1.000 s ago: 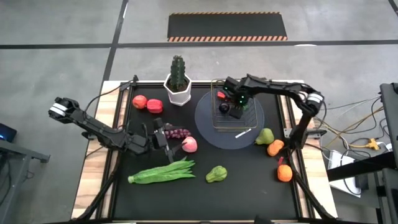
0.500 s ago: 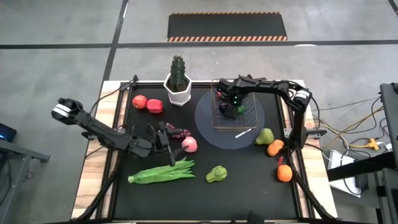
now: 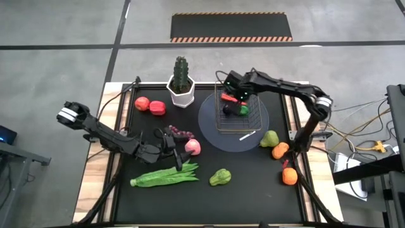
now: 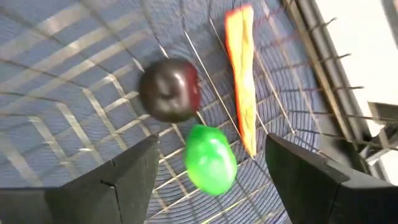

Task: Build produce basket
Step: Put the purple grapes into the gold wire basket

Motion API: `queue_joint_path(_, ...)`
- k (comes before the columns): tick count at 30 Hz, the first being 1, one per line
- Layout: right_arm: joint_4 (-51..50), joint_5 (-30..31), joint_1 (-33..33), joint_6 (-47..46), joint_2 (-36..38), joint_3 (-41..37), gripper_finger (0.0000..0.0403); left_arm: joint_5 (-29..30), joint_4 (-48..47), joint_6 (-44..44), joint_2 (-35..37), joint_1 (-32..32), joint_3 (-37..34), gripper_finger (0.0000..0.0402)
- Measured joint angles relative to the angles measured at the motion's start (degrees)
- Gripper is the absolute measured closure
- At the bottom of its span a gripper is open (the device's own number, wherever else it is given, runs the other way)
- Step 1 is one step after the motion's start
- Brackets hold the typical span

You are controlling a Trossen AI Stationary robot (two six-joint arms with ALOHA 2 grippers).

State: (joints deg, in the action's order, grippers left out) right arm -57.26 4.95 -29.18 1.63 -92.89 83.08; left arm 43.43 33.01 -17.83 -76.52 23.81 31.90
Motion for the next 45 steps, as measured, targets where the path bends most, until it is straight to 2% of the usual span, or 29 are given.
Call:
queue_joint_path(3, 3.71, 0.07, 2.27, -1.53, 5.19, -1.34, 0.0128, 0.01, 1.27, 0.1, -0.87, 0.0, 0.04, 0.01)
queue_joint_path(5, 10.34, 0.12, 4.38, -2.43, 8.97, -3.73, 0.0129, 0.13, 1.24, 0.16, -0.72, -0.02, 0.04, 0.01)
queue_joint_path(14, 42.52, -0.61, 16.55, -2.15, 23.69, -23.12, 0.0133, 1.91, 1.27, 2.28, 1.19, -0.22, 0.24, 0.01)
queue_joint_path(18, 56.63, -1.55, 22.0, -0.22, 27.37, -32.7, 0.0133, 1.93, 1.13, 2.26, 1.07, -0.23, 0.24, 0.01)
queue_joint_path(25, 76.95, -8.72, 28.37, 5.01, 29.14, -43.4, 0.0135, 1.91, 1.14, 1.8, 1.03, -0.24, 0.24, 0.01)
queue_joint_path(45, 78.56, -9.96, 30.08, 0.92, 29.1, -46.35, 0.0138, 1.91, 0.35, 5.12, 1.95, -0.59, 0.15, 0.01)
